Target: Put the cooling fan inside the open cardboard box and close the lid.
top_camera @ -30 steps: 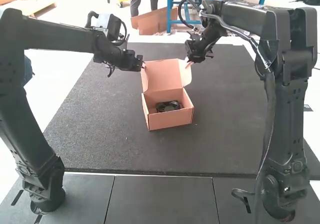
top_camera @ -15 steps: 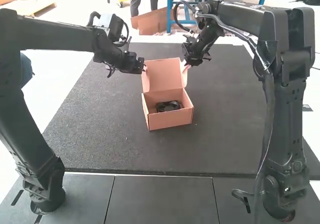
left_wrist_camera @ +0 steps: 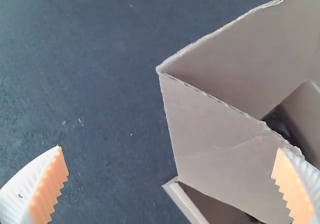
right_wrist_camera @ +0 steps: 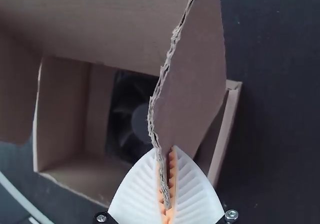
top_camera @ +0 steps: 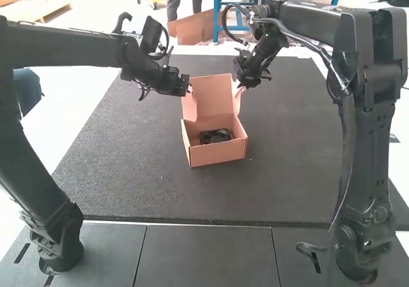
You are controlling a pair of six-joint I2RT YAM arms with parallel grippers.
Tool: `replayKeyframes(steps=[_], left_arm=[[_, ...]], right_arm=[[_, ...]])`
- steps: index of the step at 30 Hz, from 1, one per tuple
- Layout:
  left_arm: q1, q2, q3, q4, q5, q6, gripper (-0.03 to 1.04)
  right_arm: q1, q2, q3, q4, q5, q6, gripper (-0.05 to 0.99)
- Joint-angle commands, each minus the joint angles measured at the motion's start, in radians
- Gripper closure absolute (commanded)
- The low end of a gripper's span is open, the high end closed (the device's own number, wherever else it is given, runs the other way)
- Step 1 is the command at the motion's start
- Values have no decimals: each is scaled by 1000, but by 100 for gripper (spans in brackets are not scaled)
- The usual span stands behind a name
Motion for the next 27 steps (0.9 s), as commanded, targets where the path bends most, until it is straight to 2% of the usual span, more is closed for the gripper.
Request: replayKeyframes(steps=[1, 14, 27], left_arm=[[-24, -35, -19, 1, 7, -1, 4], [-38, -79, -105, 12, -27, 3, 4], [-44, -118, -160, 31, -27, 8, 4]], right_arm=[[14, -56, -27, -11, -6, 13, 94], [14, -126, -152, 4, -33, 12, 94], [40, -158, -230, 46, -70, 12, 94]])
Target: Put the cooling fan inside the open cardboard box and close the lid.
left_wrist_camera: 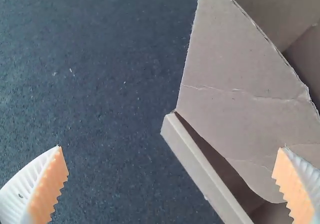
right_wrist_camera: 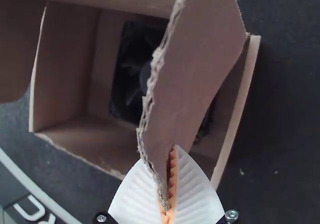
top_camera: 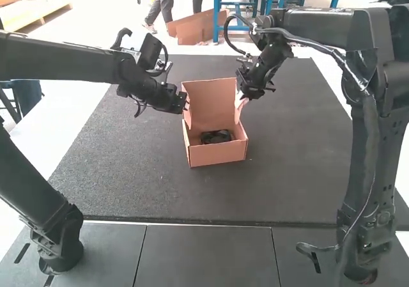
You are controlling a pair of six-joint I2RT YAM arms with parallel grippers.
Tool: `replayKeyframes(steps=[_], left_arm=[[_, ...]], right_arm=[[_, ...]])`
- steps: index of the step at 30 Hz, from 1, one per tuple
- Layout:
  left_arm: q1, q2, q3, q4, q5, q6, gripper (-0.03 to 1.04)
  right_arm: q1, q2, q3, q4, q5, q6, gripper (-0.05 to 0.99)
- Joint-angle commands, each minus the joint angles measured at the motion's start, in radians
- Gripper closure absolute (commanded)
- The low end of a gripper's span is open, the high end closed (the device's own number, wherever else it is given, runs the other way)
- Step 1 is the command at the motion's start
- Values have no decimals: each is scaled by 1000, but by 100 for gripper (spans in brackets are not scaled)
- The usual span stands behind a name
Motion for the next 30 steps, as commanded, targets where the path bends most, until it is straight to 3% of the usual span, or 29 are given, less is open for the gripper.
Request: replayKeyframes(steps=[1, 17, 30], left_arm=[[-19, -38, -6, 16, -4, 7, 4], [-30, -76, -69, 33, -4, 7, 4], [-36, -174, -131, -18, -6, 9, 4]], right_arm=[[31, -45, -14, -6, -50, 9, 94], [45, -68, -113, 2, -43, 4, 94], [44, -80, -159, 3, 45, -23, 94]])
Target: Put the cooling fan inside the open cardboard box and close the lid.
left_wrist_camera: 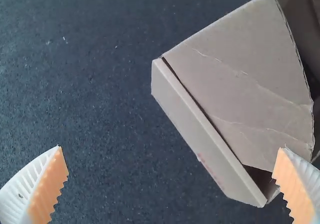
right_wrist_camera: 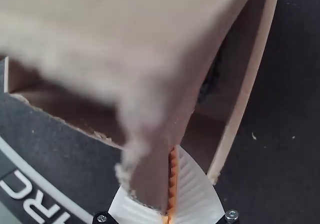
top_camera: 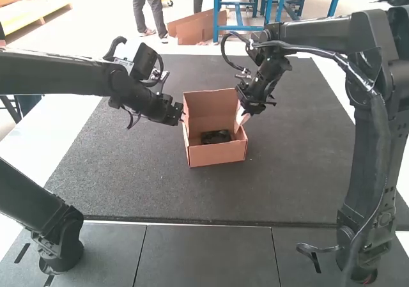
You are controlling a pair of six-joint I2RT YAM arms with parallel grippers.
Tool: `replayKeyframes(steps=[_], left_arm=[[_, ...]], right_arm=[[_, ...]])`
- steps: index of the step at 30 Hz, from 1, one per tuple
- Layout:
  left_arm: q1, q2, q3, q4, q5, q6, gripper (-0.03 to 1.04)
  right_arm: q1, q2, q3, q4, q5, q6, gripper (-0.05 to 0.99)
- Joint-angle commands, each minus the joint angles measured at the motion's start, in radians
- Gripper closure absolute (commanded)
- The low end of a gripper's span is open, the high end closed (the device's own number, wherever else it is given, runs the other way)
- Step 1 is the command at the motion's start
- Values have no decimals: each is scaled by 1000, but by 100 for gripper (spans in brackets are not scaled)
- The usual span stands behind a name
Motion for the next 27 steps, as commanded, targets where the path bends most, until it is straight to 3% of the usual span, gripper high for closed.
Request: replayKeyframes(steps=[1, 11, 12, 15, 17, 19, 21, 27], left_arm=[[-10, -56, -2, -8, -3, 8, 4], [-6, -143, -31, -41, -6, 21, 4], [-6, -152, -30, -41, -7, 27, 4], [-6, -171, -25, -41, -13, 31, 4], [-6, -175, -20, -43, -21, 31, 4], [-2, -175, -11, -38, -30, 31, 4], [1, -175, 3, -29, -33, 31, 4], [10, -143, 52, 34, -86, 30, 4]], right_arm=[[18, -43, -17, -8, 26, -17, 94], [20, -43, -39, -7, 83, -31, 94], [20, -43, -34, -2, 92, -26, 88], [18, -46, -5, -2, 94, -20, 48], [18, -51, 10, -4, 112, -12, 33], [13, -54, 15, -5, 120, -8, 11], [10, -60, 14, -10, 118, -6, 2], [7, -121, 10, 7, 114, -5, 2]])
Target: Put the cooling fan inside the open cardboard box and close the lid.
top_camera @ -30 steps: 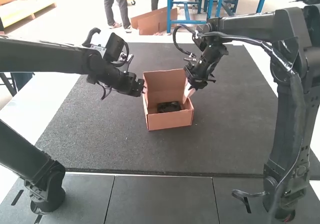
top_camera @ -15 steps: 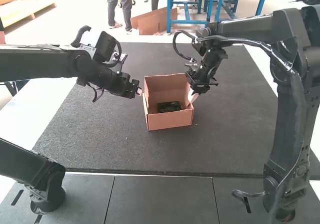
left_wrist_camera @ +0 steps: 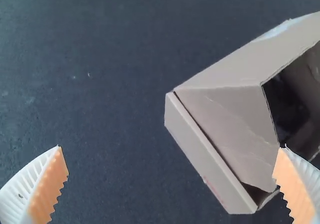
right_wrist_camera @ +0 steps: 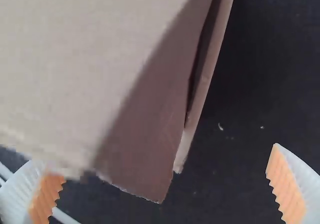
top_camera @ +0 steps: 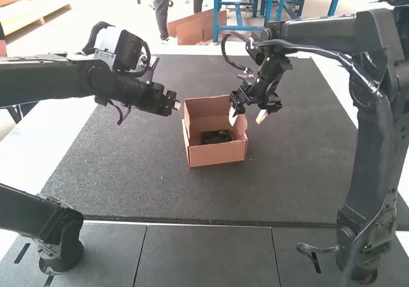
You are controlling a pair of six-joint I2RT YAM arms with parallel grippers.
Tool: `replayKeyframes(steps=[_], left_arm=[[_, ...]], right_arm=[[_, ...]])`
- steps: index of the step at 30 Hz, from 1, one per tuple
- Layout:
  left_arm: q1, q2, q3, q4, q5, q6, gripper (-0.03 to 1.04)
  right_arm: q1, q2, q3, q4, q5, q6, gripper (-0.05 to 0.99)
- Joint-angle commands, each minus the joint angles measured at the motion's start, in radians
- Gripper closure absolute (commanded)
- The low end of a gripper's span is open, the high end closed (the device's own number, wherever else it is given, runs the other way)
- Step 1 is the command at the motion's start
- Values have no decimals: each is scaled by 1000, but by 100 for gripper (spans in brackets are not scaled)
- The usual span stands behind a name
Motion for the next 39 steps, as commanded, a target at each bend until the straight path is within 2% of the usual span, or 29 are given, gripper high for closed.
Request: replayKeyframes(steps=[1, 11, 14, 19, 21, 23, 31, 39], left_arm=[[9, 23, 73, 24, -48, 11, 4], [4, 147, 173, 75, -176, 13, 4], [3, 191, 208, 84, -192, 14, 4], [-10, 259, 256, 107, -202, 20, 4], [-25, 285, 271, 107, -202, 20, 4], [-40, 306, 282, 106, -202, 20, 4], [-102, 360, 291, 106, -200, 50, 4], [-119, 389, 291, 72, -200, 94, 4]], right_arm=[[-5, -100, 16, 13, 6, 8, 2], [-107, -310, -75, 80, 19, -24, 2], [-138, -393, -115, 146, 75, -24, 3], [-186, -545, -242, 335, 213, -18, 3], [-202, -597, -297, 418, 233, -18, 3], [-219, -637, -331, 441, 256, -18, 3], [-273, -721, -380, 429, 245, 38, 3], [-275, -744, -365, 393, 205, 76, 3]])
